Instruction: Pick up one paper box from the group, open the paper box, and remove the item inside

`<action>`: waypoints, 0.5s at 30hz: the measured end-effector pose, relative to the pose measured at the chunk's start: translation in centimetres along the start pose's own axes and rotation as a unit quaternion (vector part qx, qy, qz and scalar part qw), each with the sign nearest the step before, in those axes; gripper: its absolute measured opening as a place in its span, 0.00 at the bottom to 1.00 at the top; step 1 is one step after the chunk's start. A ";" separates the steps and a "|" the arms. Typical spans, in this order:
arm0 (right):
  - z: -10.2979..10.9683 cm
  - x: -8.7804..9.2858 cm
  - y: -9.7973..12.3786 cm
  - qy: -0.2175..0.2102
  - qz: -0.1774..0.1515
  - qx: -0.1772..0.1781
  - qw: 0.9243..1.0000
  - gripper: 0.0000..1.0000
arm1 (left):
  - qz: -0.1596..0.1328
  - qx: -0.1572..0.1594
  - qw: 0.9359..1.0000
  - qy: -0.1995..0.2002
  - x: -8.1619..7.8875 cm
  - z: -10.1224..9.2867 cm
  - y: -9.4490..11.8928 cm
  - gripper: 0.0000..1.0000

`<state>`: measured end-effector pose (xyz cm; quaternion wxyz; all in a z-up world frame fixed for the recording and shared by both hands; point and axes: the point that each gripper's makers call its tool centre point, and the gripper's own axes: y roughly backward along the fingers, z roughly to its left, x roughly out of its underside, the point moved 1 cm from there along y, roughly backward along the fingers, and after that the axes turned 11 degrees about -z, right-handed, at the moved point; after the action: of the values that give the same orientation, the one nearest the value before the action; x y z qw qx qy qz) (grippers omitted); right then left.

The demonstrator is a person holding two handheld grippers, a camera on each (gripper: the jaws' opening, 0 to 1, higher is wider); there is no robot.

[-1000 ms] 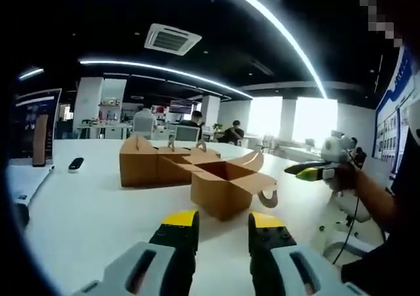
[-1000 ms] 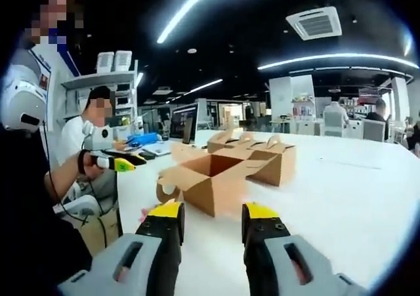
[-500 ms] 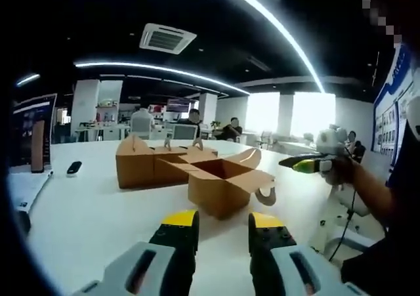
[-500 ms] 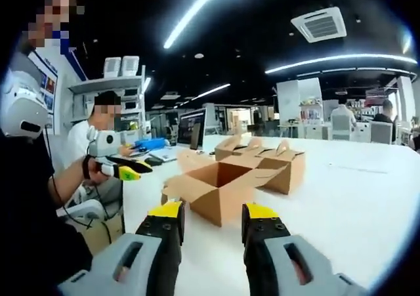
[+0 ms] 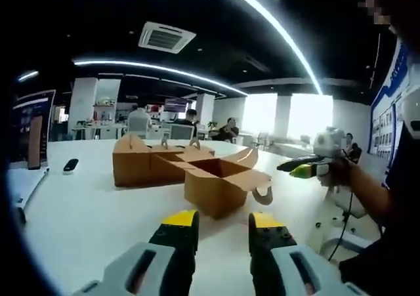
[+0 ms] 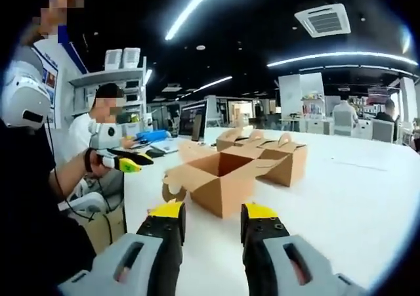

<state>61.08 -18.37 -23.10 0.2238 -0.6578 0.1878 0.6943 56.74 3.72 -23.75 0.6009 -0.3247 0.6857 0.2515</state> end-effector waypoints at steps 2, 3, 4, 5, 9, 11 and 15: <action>-0.2 0.0 0.0 0.000 -0.001 0.003 1.000 0.34 | -0.005 0.005 1.000 -0.002 -0.2 -0.2 0.1 0.31; -0.4 0.0 0.1 0.003 0.001 0.006 1.000 0.34 | -0.003 0.007 1.000 -0.007 -0.2 -0.2 0.1 0.31; -0.5 0.1 0.1 0.006 0.004 0.009 1.000 0.34 | 0.011 0.006 1.000 -0.017 0.2 -0.1 0.1 0.31; -0.7 0.1 0.2 0.005 0.007 0.010 1.000 0.34 | 0.028 -0.005 0.999 -0.032 0.7 0.4 0.2 0.31; -0.7 0.2 0.3 0.000 0.012 0.006 1.000 0.34 | 0.045 -0.016 0.998 -0.043 1.2 0.9 0.2 0.32; -0.8 0.1 0.3 0.005 0.014 0.008 1.000 0.35 | 0.043 -0.018 0.998 -0.030 1.1 1.0 0.2 0.32; -0.5 0.0 0.5 -0.001 0.010 0.001 1.000 0.35 | 0.045 -0.018 0.999 -0.022 1.4 1.0 0.3 0.32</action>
<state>61.24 -19.03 -23.17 0.2177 -0.6552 0.1949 0.6966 57.07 4.44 -25.34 0.5981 -0.2983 0.6815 0.2981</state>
